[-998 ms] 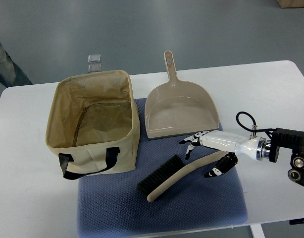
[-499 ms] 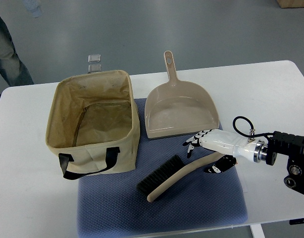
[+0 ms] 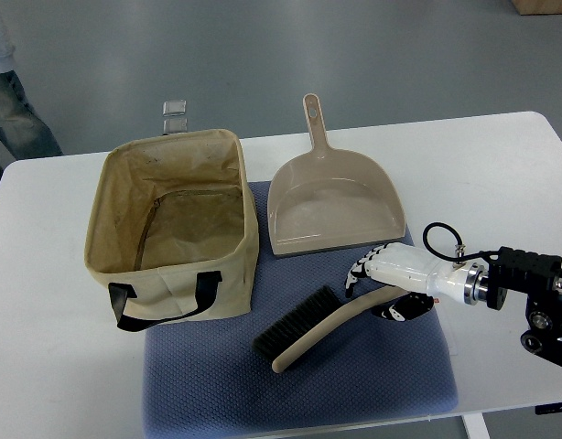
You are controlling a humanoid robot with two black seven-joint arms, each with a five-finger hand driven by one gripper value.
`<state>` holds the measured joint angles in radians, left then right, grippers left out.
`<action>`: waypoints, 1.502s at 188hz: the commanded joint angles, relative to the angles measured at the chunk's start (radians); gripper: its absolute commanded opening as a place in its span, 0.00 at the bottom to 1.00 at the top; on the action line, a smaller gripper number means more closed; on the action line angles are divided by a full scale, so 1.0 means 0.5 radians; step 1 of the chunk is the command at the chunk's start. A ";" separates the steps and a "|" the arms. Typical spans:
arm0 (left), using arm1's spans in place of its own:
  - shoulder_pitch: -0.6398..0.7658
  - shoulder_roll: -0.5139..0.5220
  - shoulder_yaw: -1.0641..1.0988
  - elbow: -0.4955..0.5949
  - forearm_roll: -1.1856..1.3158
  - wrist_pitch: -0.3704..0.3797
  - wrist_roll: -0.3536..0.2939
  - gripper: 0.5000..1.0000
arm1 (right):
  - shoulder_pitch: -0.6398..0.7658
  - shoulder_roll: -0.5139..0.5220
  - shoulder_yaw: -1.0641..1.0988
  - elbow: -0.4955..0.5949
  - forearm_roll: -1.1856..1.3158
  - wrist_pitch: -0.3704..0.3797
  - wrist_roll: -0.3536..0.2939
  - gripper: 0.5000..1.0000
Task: Put pink broom in yellow bag with right hand
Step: 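Lift the brush with the right hand above the dustpan, then carry the brush over the basket and release it inside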
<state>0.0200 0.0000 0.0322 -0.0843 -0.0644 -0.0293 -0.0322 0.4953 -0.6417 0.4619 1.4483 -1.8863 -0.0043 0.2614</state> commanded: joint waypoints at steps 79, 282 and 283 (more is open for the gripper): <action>0.000 0.000 0.000 0.000 0.000 0.000 0.000 1.00 | -0.003 -0.002 0.015 -0.034 -0.019 -0.215 0.002 0.00; 0.000 0.000 0.000 0.000 0.000 0.000 0.000 1.00 | 0.516 -0.367 0.288 -0.123 0.198 -0.666 0.005 0.00; 0.000 0.000 0.000 0.000 0.000 0.000 0.000 1.00 | 0.534 -0.361 0.285 -0.126 0.198 -0.663 0.005 0.00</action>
<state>0.0200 0.0000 0.0322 -0.0841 -0.0644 -0.0290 -0.0325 0.6947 -0.8287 0.6121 1.4045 -1.7859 -0.3370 0.2640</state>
